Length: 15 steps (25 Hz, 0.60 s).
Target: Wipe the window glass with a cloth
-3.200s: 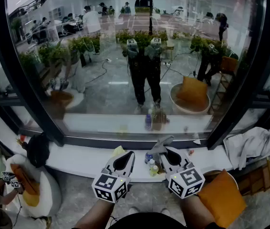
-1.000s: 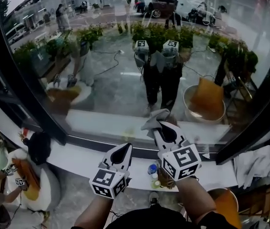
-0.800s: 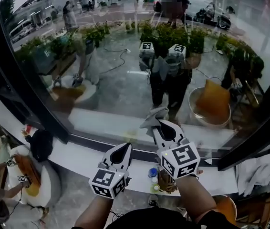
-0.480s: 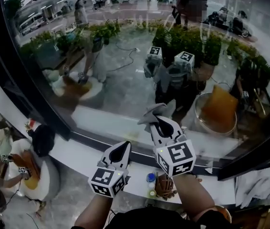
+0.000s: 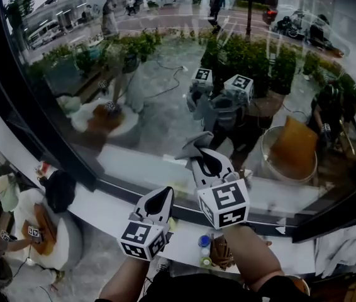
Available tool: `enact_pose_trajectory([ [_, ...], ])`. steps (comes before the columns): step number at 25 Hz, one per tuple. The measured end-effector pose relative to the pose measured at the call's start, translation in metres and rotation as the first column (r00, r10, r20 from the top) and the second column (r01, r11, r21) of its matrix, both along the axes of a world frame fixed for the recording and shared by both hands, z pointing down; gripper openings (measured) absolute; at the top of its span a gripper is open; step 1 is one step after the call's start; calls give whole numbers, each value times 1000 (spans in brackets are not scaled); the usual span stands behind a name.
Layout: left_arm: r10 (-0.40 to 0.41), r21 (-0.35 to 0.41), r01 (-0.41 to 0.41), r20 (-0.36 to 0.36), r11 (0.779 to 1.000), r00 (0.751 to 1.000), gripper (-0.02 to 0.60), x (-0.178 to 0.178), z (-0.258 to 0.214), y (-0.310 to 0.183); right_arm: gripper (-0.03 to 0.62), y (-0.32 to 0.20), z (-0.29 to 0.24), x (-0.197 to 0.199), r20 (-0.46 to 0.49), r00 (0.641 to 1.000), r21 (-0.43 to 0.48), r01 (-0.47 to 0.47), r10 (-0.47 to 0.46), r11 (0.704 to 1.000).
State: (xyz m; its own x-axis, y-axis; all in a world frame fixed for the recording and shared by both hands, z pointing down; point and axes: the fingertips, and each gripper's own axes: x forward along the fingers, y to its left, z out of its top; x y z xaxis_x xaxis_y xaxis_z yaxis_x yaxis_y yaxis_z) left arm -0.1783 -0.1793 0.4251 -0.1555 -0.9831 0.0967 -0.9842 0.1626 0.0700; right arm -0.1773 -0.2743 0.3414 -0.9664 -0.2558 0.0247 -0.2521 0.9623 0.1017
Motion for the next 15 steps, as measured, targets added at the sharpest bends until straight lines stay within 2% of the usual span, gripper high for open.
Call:
enact_pose_trajectory([
  [6,56,-2,-56,4,998,998,8,-55,-2,15,39,18,-4,-56,-7,999,8,-49,49,999],
  [15,120,9,-120,14,993,993,8,-95,-5,6,38,5,-3,-94,-9,993,23,-120,120,992],
])
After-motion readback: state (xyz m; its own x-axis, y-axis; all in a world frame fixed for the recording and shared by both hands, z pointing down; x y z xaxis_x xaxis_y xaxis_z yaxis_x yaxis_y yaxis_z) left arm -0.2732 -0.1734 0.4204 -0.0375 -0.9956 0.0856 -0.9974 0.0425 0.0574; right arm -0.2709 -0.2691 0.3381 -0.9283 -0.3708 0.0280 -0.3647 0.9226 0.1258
